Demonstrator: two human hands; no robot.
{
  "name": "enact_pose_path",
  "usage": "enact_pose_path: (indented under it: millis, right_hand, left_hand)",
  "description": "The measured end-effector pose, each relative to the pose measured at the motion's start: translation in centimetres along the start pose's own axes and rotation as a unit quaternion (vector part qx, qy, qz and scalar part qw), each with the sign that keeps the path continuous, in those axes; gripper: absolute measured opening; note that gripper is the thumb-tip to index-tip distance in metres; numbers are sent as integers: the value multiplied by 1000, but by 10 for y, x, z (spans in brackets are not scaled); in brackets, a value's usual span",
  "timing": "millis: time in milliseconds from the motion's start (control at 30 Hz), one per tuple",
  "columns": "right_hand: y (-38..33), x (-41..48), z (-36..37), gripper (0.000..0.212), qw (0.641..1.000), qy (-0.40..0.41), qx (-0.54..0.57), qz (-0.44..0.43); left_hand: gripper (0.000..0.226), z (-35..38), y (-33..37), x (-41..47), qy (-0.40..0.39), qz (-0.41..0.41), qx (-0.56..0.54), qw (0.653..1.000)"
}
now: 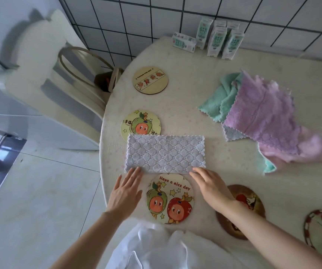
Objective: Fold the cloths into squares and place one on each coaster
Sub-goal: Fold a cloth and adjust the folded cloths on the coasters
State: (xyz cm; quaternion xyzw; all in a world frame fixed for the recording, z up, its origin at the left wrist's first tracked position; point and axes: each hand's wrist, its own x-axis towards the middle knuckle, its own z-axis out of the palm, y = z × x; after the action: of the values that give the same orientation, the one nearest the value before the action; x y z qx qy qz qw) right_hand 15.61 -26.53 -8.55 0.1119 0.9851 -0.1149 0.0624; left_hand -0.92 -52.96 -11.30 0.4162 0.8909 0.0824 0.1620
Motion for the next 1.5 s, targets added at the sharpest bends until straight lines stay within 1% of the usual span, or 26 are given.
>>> enact_pose_path:
  millis: [133,233,400,467,567,633,700,800,1000,1067,1133,1200,1233,1333,1433,1500]
  right_hand:
    - [3,11,-5,66,997,-40,-57,-17]
    - [0,20,-8,66,993,-77,-93,-15]
    - [0,30,-11,60,989,-91,-119,-9]
    - [3,32,-12,57,989,-85,-117,-11]
    - [5,33,-15,44,994,-65,-87,-16]
    - [7,31,-18,36,998,-32,-52,-17]
    - [6,25,-23,32,1000,6,-14,-20]
    - [-6,7,-31,28,998,39,37,-42]
    - [-32,-16,-29,26,988,57,101,-101]
    - [-41,-21,-30,20,982,48,128,-127]
    - [-45,-27,-30,21,976,27,154,-153]
    - [-43,-31,-30,20,968,-8,179,-174]
    - [-39,-32,-30,19,965,-17,185,-184]
    - [-20,-26,-31,24,963,-12,162,-214]
    - [-1,-12,-29,43,961,-18,97,-260]
    - [7,-2,-24,52,954,-36,48,-294]
  left_hand:
    - [78,-4,-9,-9,-9,-70,-18,997]
    - [78,-4,-7,-11,-20,-77,-7,997]
    - [73,-7,-1,-4,-4,-94,10,996]
    - [72,-9,4,-1,4,-107,17,994]
    - [71,-10,15,2,8,-124,16,992]
    - [71,-10,21,4,3,-132,10,991]
    - [74,-8,27,6,0,-137,-3,991]
    - [77,-3,38,9,7,-110,-21,994]
    - [77,8,87,13,17,50,-29,998]
    - [71,8,105,12,38,67,-34,996]
    - [56,8,117,10,66,62,-42,995]
    - [46,11,123,5,73,52,-40,995]
    - [45,12,124,1,76,54,-40,995]
    - [48,22,122,-14,61,85,-63,993]
    - [41,33,118,-30,39,118,-82,989]
    - [41,36,115,-41,42,130,-88,987]
